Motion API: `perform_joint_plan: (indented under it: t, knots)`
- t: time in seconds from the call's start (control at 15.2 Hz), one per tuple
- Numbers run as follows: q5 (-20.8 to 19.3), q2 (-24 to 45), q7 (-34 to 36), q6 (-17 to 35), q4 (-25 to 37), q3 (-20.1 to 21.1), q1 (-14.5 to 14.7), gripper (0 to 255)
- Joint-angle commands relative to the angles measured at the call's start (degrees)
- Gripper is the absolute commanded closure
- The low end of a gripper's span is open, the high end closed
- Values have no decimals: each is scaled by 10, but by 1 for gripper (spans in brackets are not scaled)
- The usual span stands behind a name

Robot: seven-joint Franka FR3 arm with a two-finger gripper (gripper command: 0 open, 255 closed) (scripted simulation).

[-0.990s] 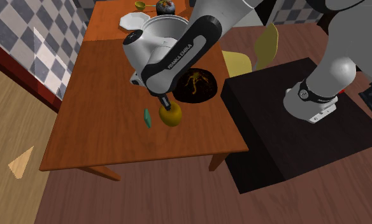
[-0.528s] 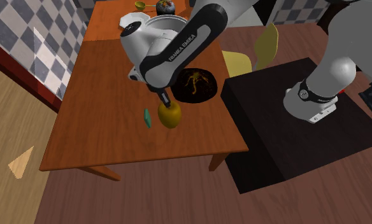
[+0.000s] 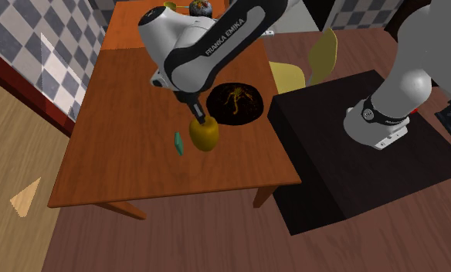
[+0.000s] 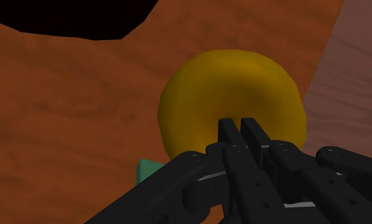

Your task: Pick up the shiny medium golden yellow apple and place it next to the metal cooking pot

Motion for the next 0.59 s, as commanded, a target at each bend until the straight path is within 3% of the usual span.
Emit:
perform_joint_plan:
  t: [0.0, 0.53]
  knots:
    - [-3, -10, 2, -10, 0, -2, 1, 255]
    - [-14, -48, 11, -54, 7, -8, 5, 255]
